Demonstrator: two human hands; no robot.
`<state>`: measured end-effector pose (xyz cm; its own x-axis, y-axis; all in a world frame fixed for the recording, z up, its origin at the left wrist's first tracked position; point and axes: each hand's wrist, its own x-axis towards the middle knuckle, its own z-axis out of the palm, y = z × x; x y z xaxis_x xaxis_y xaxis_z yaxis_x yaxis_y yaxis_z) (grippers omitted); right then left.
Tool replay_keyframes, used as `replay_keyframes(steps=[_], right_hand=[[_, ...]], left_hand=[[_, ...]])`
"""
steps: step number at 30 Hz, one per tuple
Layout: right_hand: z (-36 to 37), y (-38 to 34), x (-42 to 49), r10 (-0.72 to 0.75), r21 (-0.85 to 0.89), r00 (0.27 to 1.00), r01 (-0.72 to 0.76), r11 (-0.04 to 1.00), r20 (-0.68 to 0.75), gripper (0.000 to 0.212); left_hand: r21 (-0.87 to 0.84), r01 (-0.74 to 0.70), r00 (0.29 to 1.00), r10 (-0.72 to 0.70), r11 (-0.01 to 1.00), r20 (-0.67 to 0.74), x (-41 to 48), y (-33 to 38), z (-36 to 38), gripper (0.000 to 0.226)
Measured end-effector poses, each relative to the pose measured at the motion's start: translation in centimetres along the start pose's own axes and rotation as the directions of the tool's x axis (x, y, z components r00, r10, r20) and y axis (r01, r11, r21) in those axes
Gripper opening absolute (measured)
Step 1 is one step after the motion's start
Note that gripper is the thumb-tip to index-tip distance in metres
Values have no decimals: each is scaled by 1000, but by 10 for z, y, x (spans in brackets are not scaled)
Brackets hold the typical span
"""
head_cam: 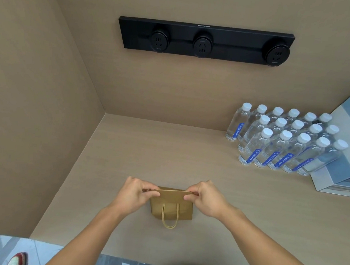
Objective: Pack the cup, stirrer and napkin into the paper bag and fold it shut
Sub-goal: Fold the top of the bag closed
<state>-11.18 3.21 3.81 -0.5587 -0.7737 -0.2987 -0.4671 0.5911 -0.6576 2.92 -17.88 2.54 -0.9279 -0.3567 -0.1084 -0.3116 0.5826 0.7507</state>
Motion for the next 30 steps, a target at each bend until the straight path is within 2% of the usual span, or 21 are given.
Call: replay_keyframes(steps=[2, 4, 7, 11, 16, 21, 23, 27, 30], right_hand=[[-1, 2, 1, 36, 81, 999, -34, 996, -22, 41], [-3, 2, 3, 67, 166, 996, -57, 985, -54, 47], [-5, -1, 10, 125, 303, 991, -105, 947, -47, 37], [-7, -3, 15, 216, 615, 976, -165, 771, -9, 23], [-10, -1, 18, 254, 754, 965, -124, 645, -59, 25], [0, 8, 13, 262, 760, 954, -60, 647, -148, 20], [3, 13, 13, 250, 737, 955, -52, 674, -161, 26], [9, 23, 12, 303, 709, 943, -121, 695, -136, 16], [12, 27, 14, 349, 658, 922, -160, 736, -167, 21]], left_hand=[[-78, 37, 998, -40, 996, -38, 0, -2, 0, 11], [-159, 58, 996, -68, 986, -59, 3, -2, 1, 15], [-298, 86, 994, -102, 951, -40, 16, 4, 2, 16], [-462, 99, 994, -111, 881, 2, 33, 12, 1, 21], [-671, 155, 980, -196, 725, 15, 41, 14, 2, 13], [-545, 172, 985, -139, 821, 102, 37, 8, 12, 23], [-499, 165, 986, -140, 850, 89, 37, 3, 13, 24], [-420, 146, 989, -129, 896, 68, 34, 0, 23, 24], [-307, 134, 991, -124, 942, 52, 36, 5, 31, 37]])
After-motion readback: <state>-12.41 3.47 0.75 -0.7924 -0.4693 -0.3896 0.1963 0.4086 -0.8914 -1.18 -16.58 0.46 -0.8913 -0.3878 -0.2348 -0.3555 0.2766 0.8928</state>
